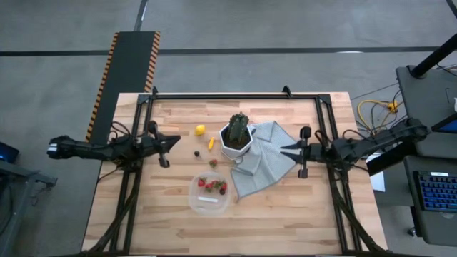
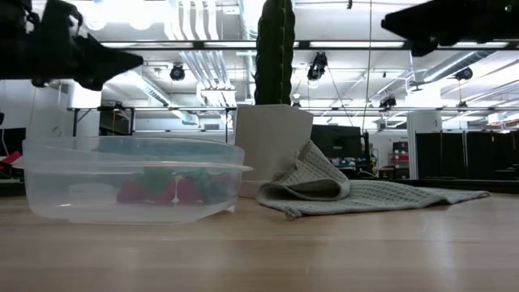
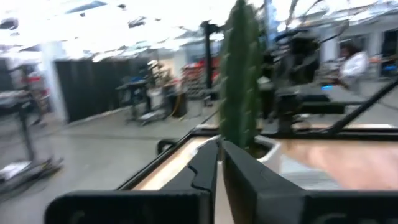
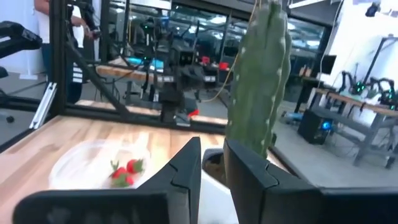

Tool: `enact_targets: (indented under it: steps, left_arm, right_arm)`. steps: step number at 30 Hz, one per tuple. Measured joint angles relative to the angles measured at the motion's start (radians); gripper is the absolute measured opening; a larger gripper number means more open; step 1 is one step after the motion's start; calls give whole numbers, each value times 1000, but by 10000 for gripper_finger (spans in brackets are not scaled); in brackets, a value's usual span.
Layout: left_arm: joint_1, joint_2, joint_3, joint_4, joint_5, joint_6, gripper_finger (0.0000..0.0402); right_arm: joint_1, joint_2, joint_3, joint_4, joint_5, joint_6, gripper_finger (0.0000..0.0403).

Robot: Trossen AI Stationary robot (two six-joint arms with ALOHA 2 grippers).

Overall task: Pick and placing Produce into tupperware
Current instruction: Put the lemon into the transparent plastic container

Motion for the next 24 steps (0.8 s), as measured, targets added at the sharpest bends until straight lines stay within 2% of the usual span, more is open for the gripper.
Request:
enact_targets:
  steps: [6, 11, 15, 17, 18, 24]
  left_arm:
    - [0, 93, 78, 8, -124, -2, 85]
    - [0, 182, 203, 0, -171, -1, 138]
    - [1, 295, 323, -41, -343, -5, 166]
    - [2, 346, 388, -96, -460, -50, 176]
    - [4, 368, 420, -129, -483, -83, 178]
    - [33, 526, 627, -410, -462, -255, 180]
  right_arm:
    - [0, 0, 39, -5, 0, -94, 59]
    - [-2, 0, 48, -7, 1, -153, 63]
    - [-23, 0, 40, -6, 3, -140, 62]
    - [-39, 0, 31, -11, 3, -131, 60]
    - [-46, 0, 29, -17, 3, -128, 59]
    - [-89, 0, 28, -38, 3, -123, 62]
